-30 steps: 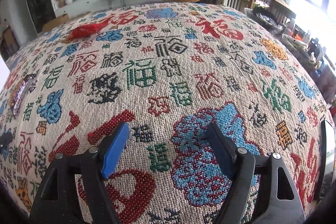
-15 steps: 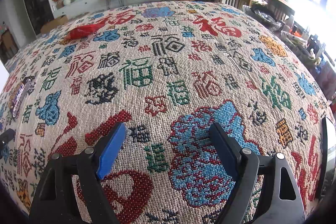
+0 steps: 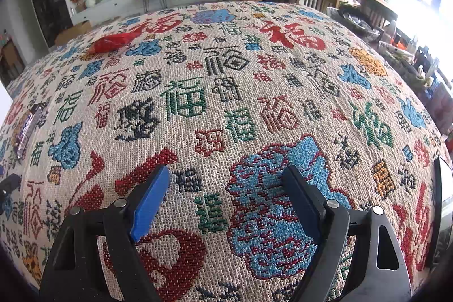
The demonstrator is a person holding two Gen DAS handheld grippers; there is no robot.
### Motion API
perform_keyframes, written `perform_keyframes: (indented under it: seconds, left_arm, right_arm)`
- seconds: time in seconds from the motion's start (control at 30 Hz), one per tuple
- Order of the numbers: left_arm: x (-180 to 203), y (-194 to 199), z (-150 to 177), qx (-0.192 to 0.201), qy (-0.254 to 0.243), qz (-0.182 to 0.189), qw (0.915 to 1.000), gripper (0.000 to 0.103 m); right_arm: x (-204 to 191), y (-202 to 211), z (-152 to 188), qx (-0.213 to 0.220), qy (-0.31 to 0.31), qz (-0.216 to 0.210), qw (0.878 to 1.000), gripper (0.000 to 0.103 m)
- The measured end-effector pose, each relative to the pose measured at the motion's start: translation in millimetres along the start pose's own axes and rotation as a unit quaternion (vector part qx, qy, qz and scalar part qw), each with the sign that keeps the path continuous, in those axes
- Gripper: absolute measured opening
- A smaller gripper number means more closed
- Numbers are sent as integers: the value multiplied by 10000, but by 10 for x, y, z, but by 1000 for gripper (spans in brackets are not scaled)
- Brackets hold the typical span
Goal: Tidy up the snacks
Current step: 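Move both open tools back over the snacks on the blanket, then lower the left tool and close it on the brown Snickers bar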
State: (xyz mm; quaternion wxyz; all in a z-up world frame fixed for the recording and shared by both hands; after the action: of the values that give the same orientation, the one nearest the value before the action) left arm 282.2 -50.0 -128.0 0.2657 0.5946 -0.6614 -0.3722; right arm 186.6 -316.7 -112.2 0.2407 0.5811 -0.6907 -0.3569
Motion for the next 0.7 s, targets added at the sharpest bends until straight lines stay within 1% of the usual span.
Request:
perform_keyframes:
  seconds: [0.7]
  left_arm:
    - [-2, 1, -4, 3, -4, 2, 10000, 103]
  right_arm:
    - [-2, -27, 5, 6, -31, -87, 10000, 87]
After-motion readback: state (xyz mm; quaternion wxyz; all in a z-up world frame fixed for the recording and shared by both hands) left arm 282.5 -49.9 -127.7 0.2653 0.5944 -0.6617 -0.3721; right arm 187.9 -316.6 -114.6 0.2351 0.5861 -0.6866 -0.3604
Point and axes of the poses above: each gripper's, at about its wrist camera, not at the fingertips, and y roughly against the way its jaws point, x to its right, z to its underside, the point moved 7 cm from there along -y, roughly the way its jaws point, and after that the axes turned 7 degrees about -z, right-handed, at the moved point
